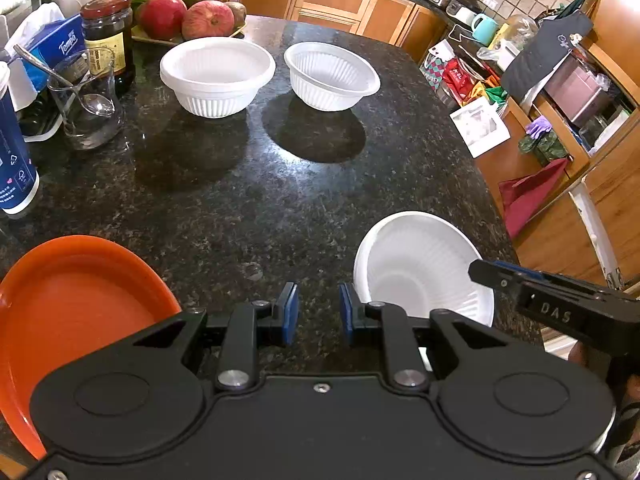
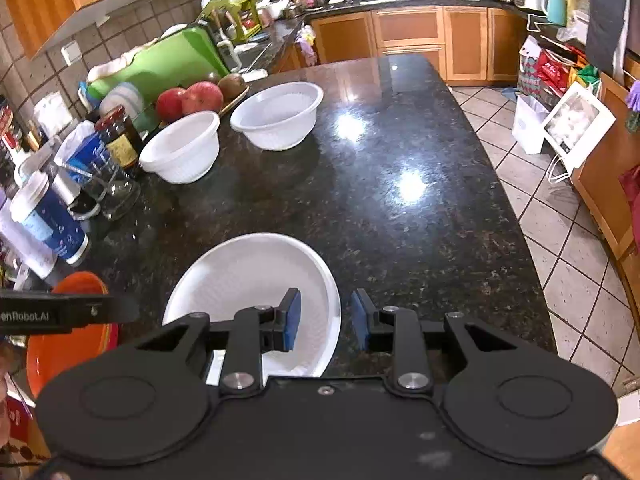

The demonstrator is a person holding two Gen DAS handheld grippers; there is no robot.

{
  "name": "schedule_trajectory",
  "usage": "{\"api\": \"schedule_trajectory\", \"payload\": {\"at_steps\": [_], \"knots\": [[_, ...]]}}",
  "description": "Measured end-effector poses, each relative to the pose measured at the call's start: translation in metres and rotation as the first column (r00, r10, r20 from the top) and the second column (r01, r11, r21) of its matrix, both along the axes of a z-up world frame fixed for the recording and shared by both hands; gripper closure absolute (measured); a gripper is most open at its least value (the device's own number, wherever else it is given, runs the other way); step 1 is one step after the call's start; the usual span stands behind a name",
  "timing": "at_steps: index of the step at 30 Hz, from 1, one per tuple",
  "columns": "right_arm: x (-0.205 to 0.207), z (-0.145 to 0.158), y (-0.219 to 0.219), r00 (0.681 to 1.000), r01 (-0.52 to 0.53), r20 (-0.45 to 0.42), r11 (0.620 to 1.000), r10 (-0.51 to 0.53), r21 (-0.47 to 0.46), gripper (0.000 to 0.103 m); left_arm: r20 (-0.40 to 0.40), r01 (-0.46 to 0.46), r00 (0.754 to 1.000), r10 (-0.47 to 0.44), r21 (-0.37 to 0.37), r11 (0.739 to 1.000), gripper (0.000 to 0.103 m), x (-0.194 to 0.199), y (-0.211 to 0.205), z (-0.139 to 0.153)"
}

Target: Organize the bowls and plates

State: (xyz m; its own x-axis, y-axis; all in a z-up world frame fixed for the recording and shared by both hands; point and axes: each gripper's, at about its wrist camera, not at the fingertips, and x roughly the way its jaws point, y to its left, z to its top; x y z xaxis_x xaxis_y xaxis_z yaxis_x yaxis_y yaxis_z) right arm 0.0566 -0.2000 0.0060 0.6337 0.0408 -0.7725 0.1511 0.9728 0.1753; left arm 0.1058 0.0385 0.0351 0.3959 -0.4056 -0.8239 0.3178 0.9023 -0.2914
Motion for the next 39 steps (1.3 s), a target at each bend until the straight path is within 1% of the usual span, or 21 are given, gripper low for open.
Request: {"api": "schedule_trajectory", "payload": {"at_steps": [6, 10, 14, 17, 20, 22, 25, 31, 34, 39], "knots": [[-0.005, 0.013, -0.007, 0.999, 0.015, 0.033, 1.0, -0.015, 0.006, 0.072, 0.01, 0.013, 1.0, -0.013, 0.006, 1.0, 0.075, 0.002, -0.003, 0.004], [-0.005, 0.03, -0.02, 0.998, -0.005, 0.06, 0.999, 0.003, 0.038, 0.072, 0.028, -0.002, 1.0, 0.002, 0.012, 1.0, 0.075, 0.009, -0.008, 0.011], [0.0, 0.05, -0.044, 0.996, -0.036, 0.088, 0.998, 0.03, 0.06, 0.071, 0.046, -0.026, 0.999, 0.025, 0.013, 1.0, 0.075, 0.022, -0.016, 0.021], [0.007, 0.065, -0.066, 0.993, -0.055, 0.105, 0.998, 0.051, 0.043, 0.07, 0.072, -0.057, 0.996, 0.056, 0.019, 0.998, 0.075, 0.033, -0.024, 0.026], [0.021, 0.075, -0.088, 0.991, -0.068, 0.119, 0.998, 0.068, -0.008, 0.07, 0.077, -0.077, 0.994, 0.076, 0.013, 0.997, 0.075, 0.048, -0.035, 0.028], [0.034, 0.079, -0.102, 0.989, -0.08, 0.123, 0.997, 0.082, -0.022, 0.07, 0.08, -0.1, 0.992, 0.098, 0.015, 0.995, 0.075, 0.06, -0.043, 0.029], [0.06, 0.082, -0.119, 0.987, -0.113, 0.115, 0.994, 0.113, -0.008, 0.069, 0.084, -0.136, 0.987, 0.134, 0.017, 0.991, 0.075, 0.079, -0.055, 0.029], [0.133, 0.083, -0.137, 0.973, -0.22, 0.085, 0.975, 0.215, 0.043, 0.07, 0.049, -0.218, 0.975, 0.217, 0.018, 0.976, 0.075, 0.119, -0.073, 0.024], [0.167, 0.08, -0.138, 0.96, -0.277, 0.057, 0.959, 0.274, 0.06, 0.07, 0.028, -0.255, 0.967, 0.254, 0.013, 0.967, 0.075, 0.139, -0.079, 0.02], [0.224, 0.067, -0.126, 0.934, -0.358, 0.01, 0.93, 0.358, 0.083, 0.07, -0.005, -0.306, 0.952, 0.306, 0.003, 0.952, 0.075, 0.165, -0.088, 0.011]]}}
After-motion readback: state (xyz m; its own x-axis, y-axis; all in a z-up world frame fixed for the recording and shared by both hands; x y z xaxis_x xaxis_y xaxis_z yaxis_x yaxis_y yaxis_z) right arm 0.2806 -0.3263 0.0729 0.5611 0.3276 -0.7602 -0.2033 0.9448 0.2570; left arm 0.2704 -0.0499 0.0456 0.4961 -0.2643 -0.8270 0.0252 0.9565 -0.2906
